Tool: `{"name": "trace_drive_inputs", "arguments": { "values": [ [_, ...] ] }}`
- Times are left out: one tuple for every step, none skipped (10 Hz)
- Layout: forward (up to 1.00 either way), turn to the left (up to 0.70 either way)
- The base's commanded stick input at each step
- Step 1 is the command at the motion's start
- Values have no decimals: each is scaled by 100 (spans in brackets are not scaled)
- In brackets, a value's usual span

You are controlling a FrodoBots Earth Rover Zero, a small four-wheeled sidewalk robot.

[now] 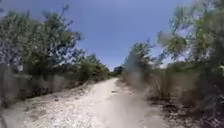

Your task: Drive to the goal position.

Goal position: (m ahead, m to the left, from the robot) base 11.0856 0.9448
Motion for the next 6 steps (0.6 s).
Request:
{"name": "trace_drive_inputs", "arguments": {
  "values": [
    [70,-13],
    [70,-2],
    [70,0],
    [70,1],
    [70,5],
    [70,9]
  ]
}}
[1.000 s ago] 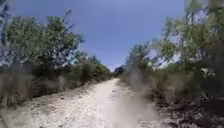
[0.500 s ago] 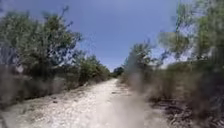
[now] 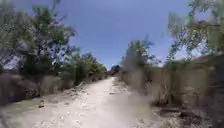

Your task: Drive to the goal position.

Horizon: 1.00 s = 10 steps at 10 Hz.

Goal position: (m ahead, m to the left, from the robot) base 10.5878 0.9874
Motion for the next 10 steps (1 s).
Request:
{"name": "trace_drive_inputs", "arguments": {
  "values": [
    [70,0],
    [70,0],
    [70,0],
    [70,0],
    [70,0],
    [70,0],
    [70,0],
    [70,0],
    [70,0],
    [70,1]
  ]
}}
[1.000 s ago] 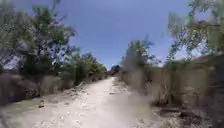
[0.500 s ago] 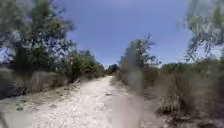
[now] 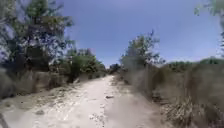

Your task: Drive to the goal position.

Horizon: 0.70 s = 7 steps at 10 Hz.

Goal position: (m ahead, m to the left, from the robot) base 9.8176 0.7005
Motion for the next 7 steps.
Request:
{"name": "trace_drive_inputs", "arguments": {
  "values": [
    [70,13],
    [70,14],
    [70,14],
    [70,14],
    [70,7],
    [70,0],
    [70,0]
  ]
}}
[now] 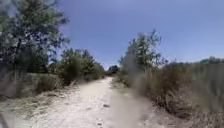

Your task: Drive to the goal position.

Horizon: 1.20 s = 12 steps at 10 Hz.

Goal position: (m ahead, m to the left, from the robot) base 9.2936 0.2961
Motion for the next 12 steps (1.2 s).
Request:
{"name": "trace_drive_inputs", "arguments": {
  "values": [
    [70,0],
    [70,0],
    [70,0],
    [70,0],
    [70,0],
    [70,0],
    [70,0],
    [70,0],
    [70,0],
    [70,0],
    [70,0],
    [70,0]
  ]
}}
